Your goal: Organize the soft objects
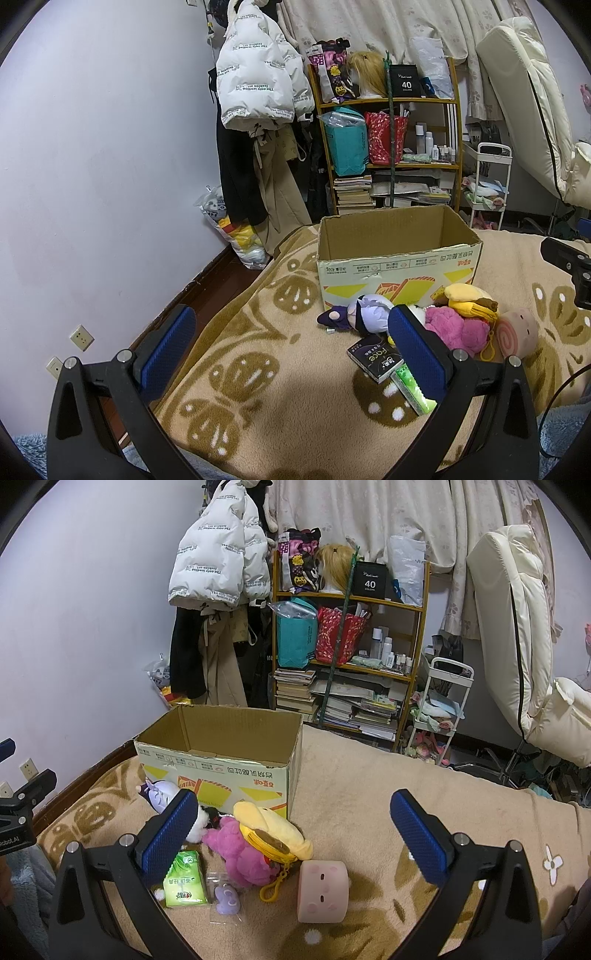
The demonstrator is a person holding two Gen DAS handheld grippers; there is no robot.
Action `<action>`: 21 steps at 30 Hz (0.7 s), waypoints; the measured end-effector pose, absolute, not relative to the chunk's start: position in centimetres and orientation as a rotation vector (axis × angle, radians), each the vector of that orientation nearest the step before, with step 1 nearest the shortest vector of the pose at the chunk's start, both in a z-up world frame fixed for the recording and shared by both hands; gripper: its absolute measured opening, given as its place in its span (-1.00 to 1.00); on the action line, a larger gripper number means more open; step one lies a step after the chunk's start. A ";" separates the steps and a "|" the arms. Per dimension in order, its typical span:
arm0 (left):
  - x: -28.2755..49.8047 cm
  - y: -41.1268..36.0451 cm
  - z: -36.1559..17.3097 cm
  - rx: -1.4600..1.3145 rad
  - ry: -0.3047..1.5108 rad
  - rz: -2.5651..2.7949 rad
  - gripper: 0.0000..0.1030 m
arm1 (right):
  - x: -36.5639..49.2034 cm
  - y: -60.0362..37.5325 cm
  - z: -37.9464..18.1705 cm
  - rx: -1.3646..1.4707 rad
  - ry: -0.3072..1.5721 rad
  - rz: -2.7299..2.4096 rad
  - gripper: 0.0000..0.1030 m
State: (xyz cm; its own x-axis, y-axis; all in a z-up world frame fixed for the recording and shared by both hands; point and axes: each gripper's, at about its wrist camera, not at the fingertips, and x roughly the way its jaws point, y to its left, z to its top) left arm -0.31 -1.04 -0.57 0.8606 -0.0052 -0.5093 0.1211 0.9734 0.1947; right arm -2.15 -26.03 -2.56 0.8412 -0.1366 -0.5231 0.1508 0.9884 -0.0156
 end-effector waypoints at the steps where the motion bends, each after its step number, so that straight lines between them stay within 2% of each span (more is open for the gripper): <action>1: -0.3 -1.0 -0.6 0.225 0.532 -0.068 0.99 | -2.1 -26.0 -2.5 0.027 0.551 -0.152 1.00; 21: -0.2 -1.4 -1.0 0.235 0.535 -0.071 0.99 | -2.1 -26.0 -2.7 0.025 0.555 -0.151 1.00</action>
State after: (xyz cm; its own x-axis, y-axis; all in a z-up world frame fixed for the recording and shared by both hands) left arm -0.24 -1.37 -1.05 0.8586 -0.0055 -0.5127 0.1275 0.9708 0.2031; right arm -2.06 -26.00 -2.70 0.8389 -0.1361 -0.5271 0.1493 0.9886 -0.0176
